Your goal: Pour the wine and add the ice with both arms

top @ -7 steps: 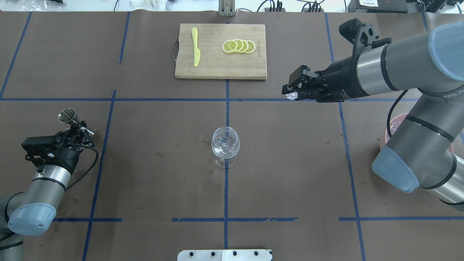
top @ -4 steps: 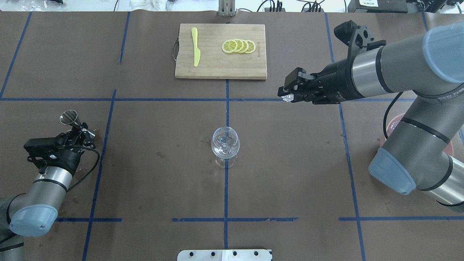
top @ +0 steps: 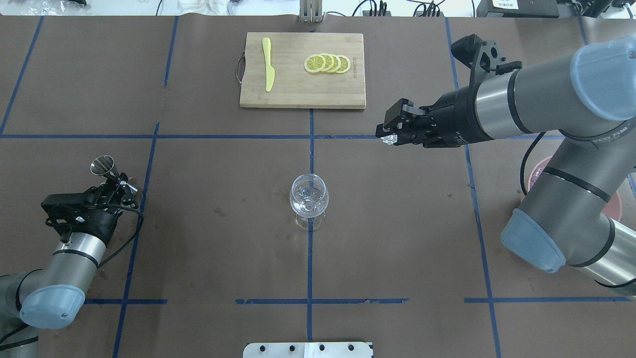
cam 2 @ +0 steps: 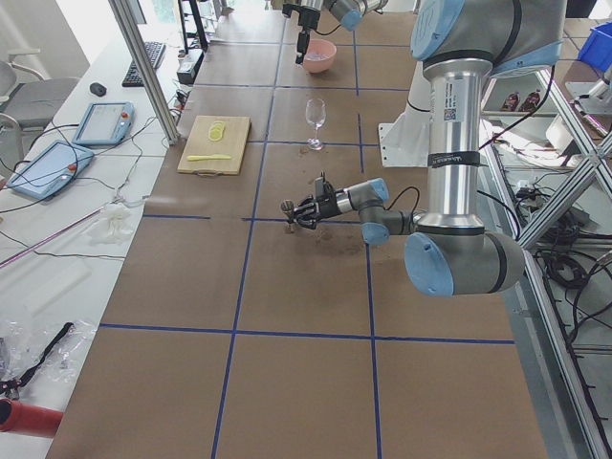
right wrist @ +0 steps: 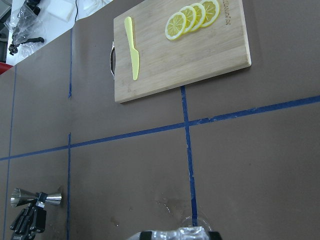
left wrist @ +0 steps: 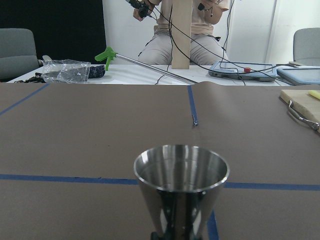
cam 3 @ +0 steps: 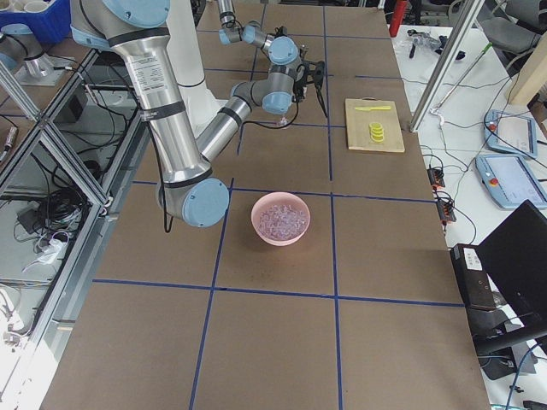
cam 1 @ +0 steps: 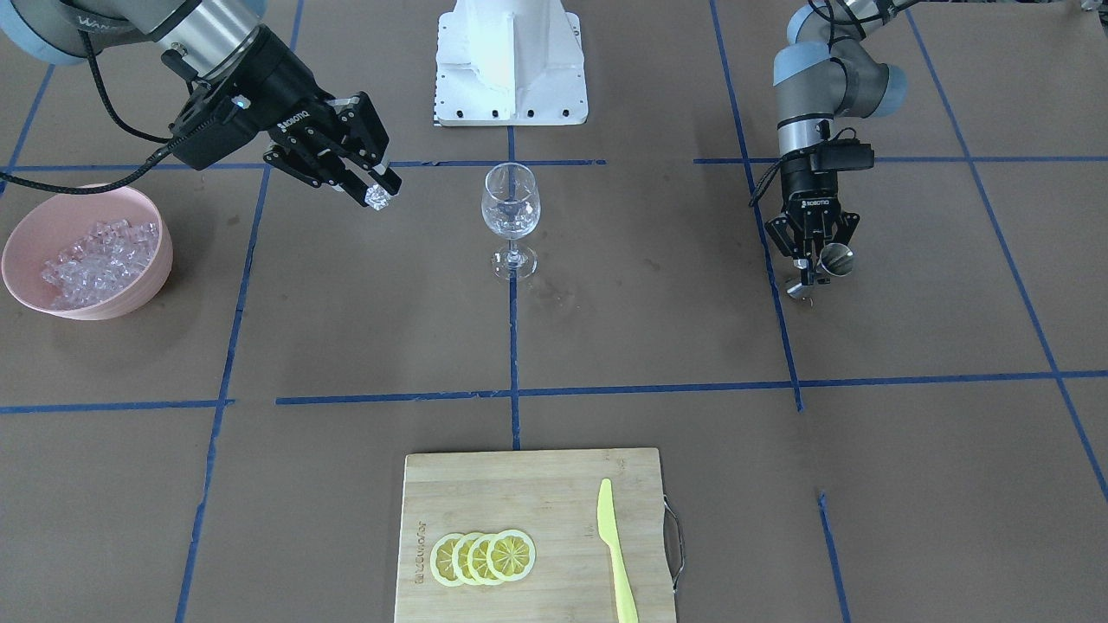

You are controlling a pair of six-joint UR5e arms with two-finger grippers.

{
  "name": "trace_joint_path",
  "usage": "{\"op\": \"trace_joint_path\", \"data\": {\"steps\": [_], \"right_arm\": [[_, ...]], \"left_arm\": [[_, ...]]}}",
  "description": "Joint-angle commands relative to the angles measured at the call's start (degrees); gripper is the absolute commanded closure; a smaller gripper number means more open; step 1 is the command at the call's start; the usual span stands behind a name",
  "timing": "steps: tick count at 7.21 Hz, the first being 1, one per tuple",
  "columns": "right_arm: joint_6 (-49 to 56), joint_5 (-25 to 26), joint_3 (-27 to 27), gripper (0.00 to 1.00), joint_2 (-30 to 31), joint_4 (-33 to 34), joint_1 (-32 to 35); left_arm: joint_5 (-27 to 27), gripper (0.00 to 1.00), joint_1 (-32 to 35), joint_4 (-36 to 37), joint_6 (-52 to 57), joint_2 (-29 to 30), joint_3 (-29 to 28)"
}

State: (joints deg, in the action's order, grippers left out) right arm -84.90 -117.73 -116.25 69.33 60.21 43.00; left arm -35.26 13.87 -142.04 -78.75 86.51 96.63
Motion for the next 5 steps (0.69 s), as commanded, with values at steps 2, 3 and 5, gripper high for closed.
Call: {"op": "trace_joint_path", "data": {"steps": [2,3,5], "right_arm": [[0.00,1.54,0.06,1.00,-0.86,0.08,-1.34],[0.00,1.63,0.06,1.00,-0.95,0.08,-1.69],[0.00,2.06,0.06,1.00,-1.90,0.25,-2.74]], "left_arm": [[-0.25,0.57,-0.16,0.01,0.35,0.15,0.31],[-0.16,0.40,-0.16,0.01,0.53,0.15,-0.04],[-0.16,0.28,-0.16,0.01,0.62,0.07,-0.13]]}}
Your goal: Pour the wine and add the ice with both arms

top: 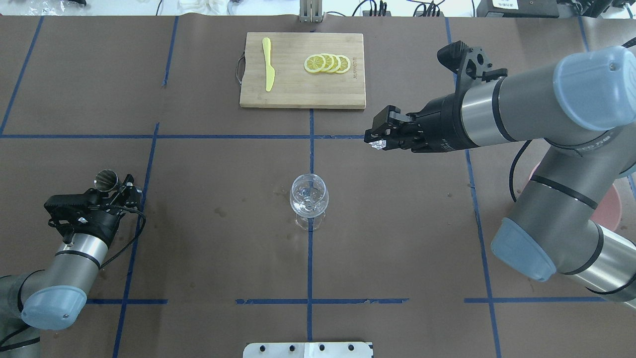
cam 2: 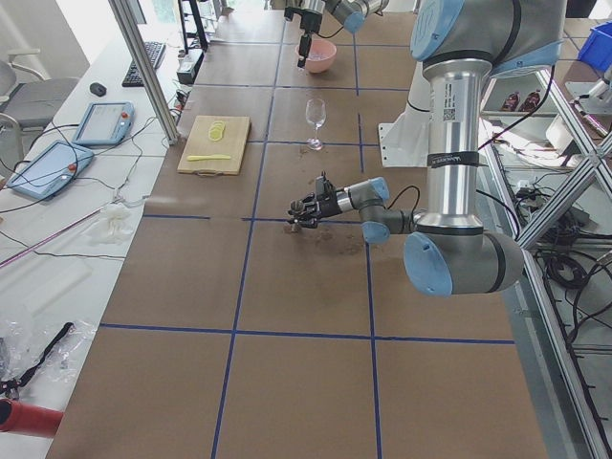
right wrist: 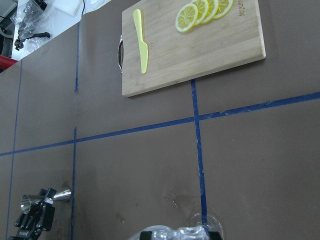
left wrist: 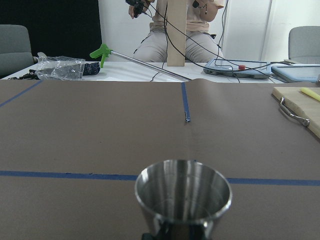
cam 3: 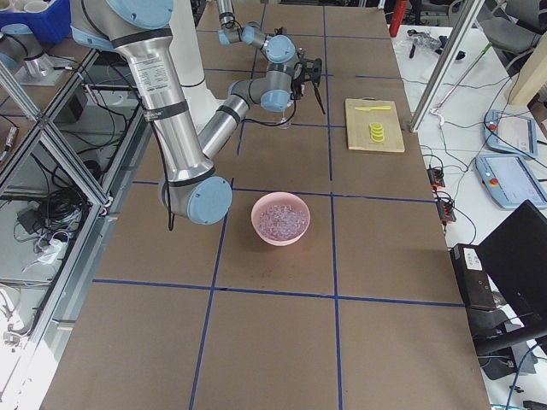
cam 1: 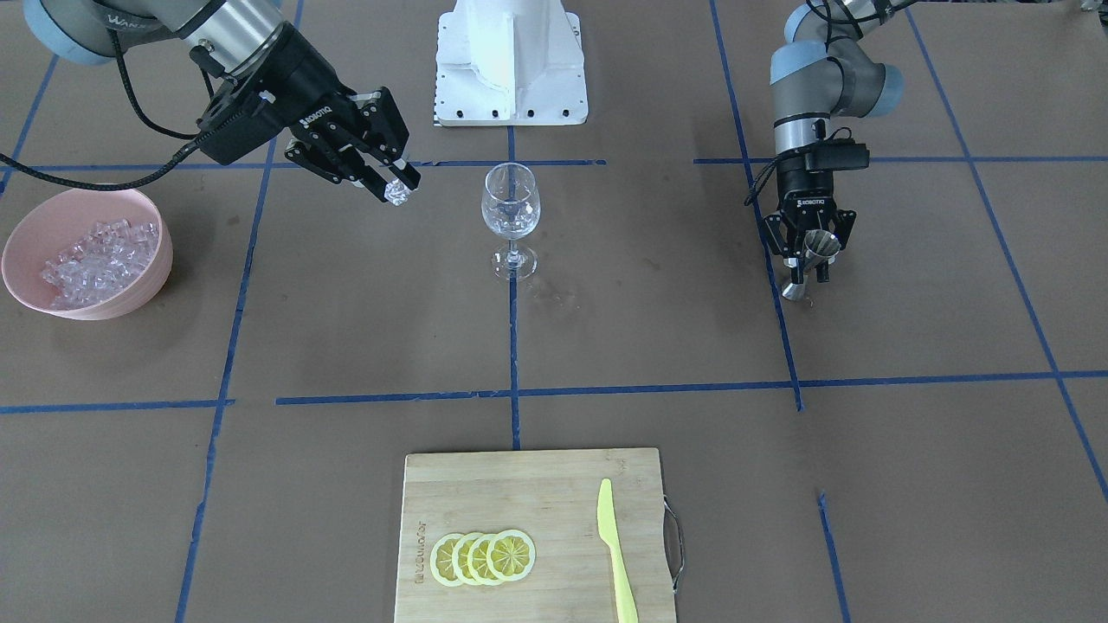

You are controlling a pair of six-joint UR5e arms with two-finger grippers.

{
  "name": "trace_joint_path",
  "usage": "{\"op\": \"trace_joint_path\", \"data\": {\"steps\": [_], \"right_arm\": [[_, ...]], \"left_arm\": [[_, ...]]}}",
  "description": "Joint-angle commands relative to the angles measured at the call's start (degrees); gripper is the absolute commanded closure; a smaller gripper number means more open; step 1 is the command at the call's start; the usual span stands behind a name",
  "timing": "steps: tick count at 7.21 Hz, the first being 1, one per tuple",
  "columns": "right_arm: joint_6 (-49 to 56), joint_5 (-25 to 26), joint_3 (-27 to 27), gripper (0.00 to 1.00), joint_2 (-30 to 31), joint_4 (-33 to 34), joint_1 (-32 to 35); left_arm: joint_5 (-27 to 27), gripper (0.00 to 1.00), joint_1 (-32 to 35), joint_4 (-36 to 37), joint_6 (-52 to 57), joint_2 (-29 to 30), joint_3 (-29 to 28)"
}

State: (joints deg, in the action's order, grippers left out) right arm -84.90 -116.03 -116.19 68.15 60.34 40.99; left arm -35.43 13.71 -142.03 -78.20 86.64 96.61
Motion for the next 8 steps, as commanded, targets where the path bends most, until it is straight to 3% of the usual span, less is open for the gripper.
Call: {"op": "trace_joint_path", "data": {"steps": [1,3,5,8], "right_arm": [[0.00,2.54,0.09,1.00,-1.09,0.22,-2.39],[0.00,3.35,0.00,1.00,-1.09,0.22,-3.29],[-0.17,4.14,0.70,1.00,-2.67,0.48,-5.04],[-0.35,8.09,0.97,1.00,-4.86,1.62,-10.04]], "left_arm": [[0.01,0.00,0.00,0.00,0.33,-0.16,-0.11],[-0.34,0.00,0.00,0.00,1.03,-0.16,0.33],[-6.46,0.00,0.26,0.00,4.10,-2.51,4.61],[-11.31,0.00,0.35,0.00,4.90,-5.86,7.70]]}}
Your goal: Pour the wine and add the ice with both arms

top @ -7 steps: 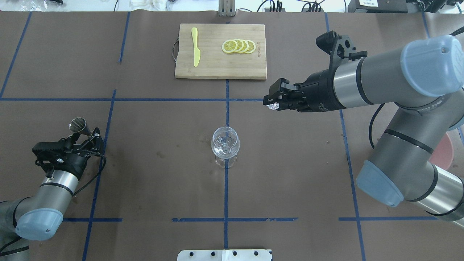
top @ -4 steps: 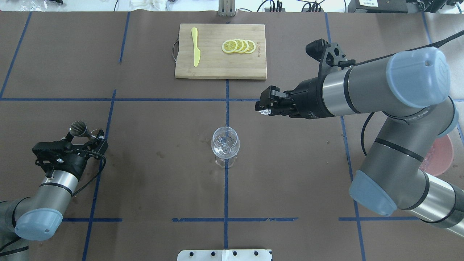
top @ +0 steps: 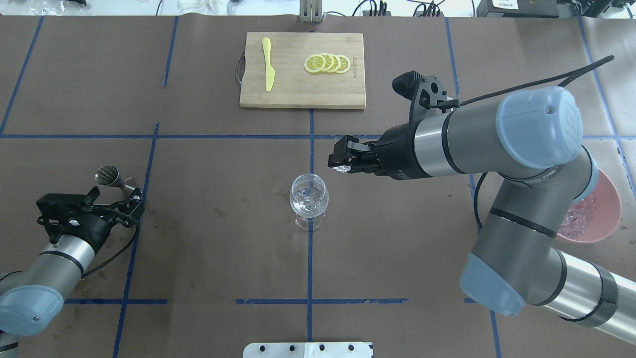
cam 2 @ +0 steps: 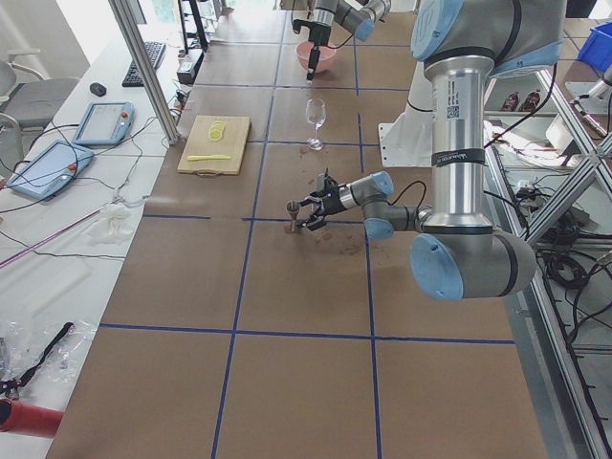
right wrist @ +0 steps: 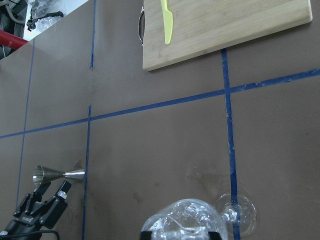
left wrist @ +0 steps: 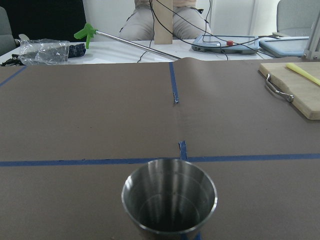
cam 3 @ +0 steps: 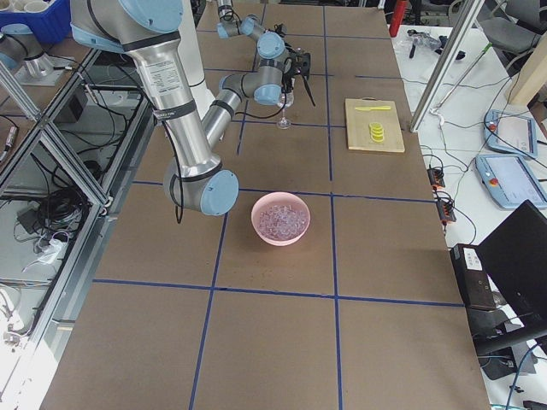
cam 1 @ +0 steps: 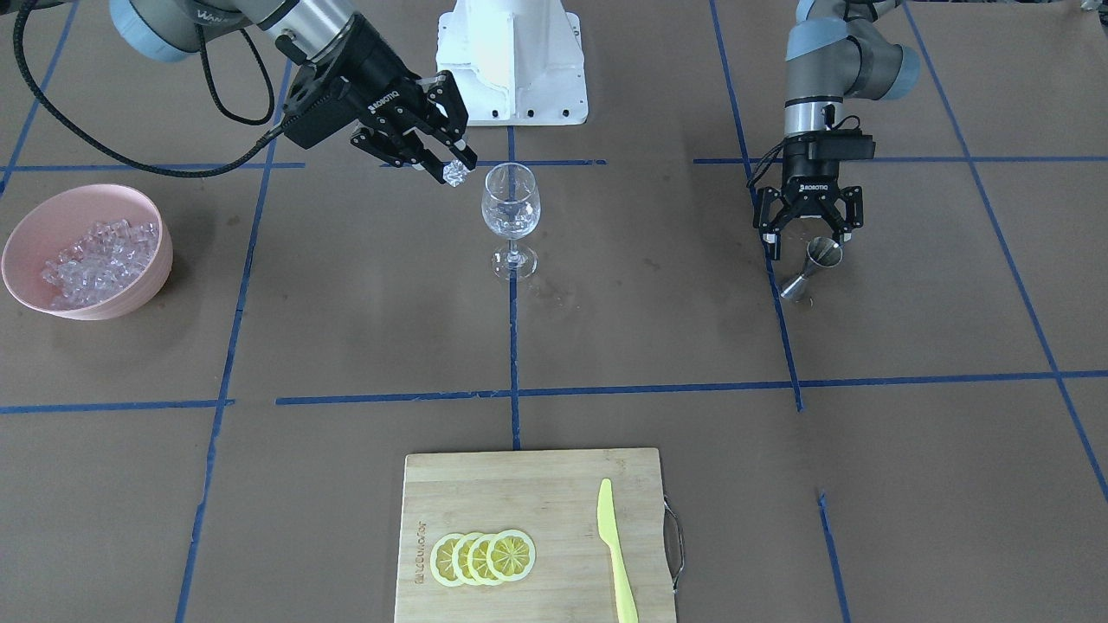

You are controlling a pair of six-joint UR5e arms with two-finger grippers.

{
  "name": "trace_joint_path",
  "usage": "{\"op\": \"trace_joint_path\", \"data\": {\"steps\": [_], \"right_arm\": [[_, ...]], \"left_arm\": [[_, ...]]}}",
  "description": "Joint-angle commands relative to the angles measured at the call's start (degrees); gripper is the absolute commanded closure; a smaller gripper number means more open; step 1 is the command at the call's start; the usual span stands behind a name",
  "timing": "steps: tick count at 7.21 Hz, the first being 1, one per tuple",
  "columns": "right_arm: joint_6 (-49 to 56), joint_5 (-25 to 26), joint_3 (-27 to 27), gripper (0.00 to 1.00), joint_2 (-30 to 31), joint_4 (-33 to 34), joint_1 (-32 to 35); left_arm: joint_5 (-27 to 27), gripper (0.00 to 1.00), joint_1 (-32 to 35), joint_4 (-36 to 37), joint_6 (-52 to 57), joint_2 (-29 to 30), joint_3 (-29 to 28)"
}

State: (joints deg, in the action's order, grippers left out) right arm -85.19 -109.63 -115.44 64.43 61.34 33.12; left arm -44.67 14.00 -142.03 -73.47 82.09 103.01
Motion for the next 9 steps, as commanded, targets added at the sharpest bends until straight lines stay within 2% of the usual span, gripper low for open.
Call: {"op": "trace_joint_path", "data": {"steps": [1,2,6,7,8,9], "right_arm": [[0.02,3.87,1.26,1.00,-3.50,2.80,-3.49],[0.02,5.81,1.36,1.00,-4.48,3.61,-5.33],[0.02,7.41,3.03,1.00,-5.45,3.70,-5.79],[0.02,7.41,3.12,0.85,-5.46,3.70,-5.70],[0.11,7.41,3.20,0.36,-5.46,3.70,-5.70],[0.11,7.59,3.20,0.00,-5.37,3.70,-5.70]], "left_arm": [[-2.35,0.00,0.07,0.09,0.70,-1.93,1.92],[-2.70,0.00,0.07,0.17,1.40,-1.94,2.54],[-3.84,0.00,0.15,0.18,1.40,-2.90,2.99],[-3.84,0.00,0.15,0.18,1.40,-2.90,2.99],[-3.84,0.00,0.24,0.18,1.40,-2.90,2.99],[-3.84,0.00,0.33,0.18,1.40,-2.90,2.99]]}}
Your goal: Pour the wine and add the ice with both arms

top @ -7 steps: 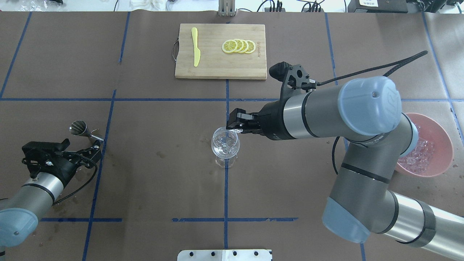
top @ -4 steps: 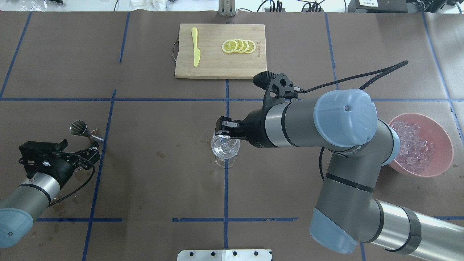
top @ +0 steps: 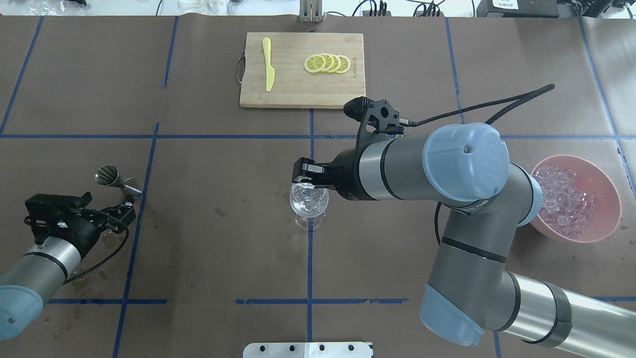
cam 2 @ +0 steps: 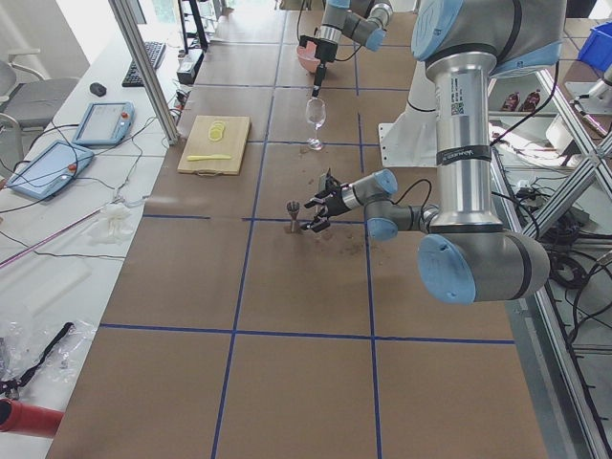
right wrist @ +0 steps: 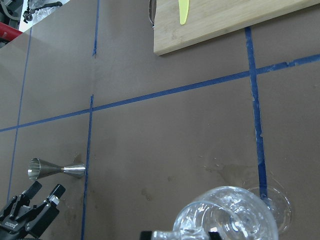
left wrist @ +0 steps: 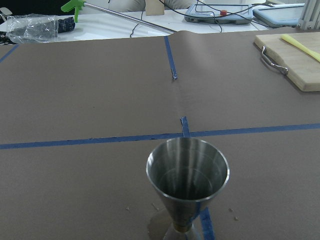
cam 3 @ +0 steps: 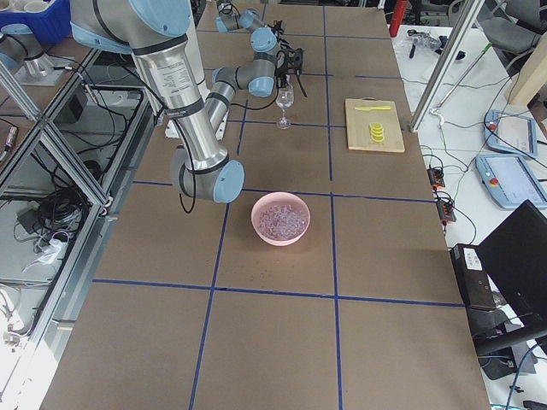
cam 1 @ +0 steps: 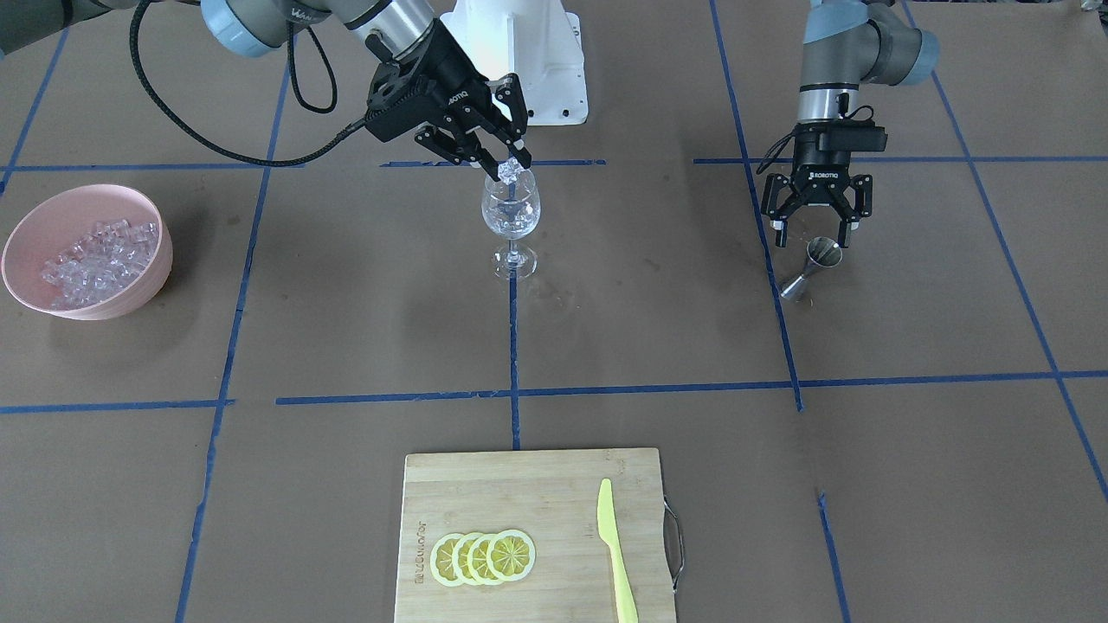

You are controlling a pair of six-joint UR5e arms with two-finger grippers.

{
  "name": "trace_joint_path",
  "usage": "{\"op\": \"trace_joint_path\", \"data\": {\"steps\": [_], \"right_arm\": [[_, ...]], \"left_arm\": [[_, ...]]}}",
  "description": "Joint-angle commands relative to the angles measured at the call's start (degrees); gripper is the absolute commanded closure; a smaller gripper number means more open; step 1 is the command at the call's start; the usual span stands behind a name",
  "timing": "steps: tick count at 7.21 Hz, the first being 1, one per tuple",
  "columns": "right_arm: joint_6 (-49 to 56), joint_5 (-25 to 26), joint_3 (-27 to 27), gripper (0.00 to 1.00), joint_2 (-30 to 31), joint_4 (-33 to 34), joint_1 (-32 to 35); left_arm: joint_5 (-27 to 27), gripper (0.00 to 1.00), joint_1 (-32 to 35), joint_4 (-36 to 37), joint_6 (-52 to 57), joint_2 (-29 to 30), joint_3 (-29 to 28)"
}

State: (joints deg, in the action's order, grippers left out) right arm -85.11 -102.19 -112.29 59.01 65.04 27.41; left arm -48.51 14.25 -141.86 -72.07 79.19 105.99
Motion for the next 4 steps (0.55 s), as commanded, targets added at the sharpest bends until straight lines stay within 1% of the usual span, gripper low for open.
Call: {"op": "trace_joint_path", "data": {"steps": [1,2,3,4], "right_arm": [[0.03,0.15,0.05,0.00,0.05,0.00,0.10],[0.03,0.06,-0.12,0.00,0.14,0.00,0.19],[0.12,-0.03,-0.47,0.00,0.14,1.22,0.36],[0.29,-0.11,-1.61,0.00,0.14,3.84,0.63]], "left_arm": [[-0.01,0.00,0.08,0.00,0.09,0.00,0.09],[-0.79,0.00,0.17,0.00,0.18,0.00,0.70],[-3.76,0.00,0.43,0.00,1.66,-2.79,4.10],[-4.74,0.00,0.60,0.00,5.15,-5.51,8.75]]}}
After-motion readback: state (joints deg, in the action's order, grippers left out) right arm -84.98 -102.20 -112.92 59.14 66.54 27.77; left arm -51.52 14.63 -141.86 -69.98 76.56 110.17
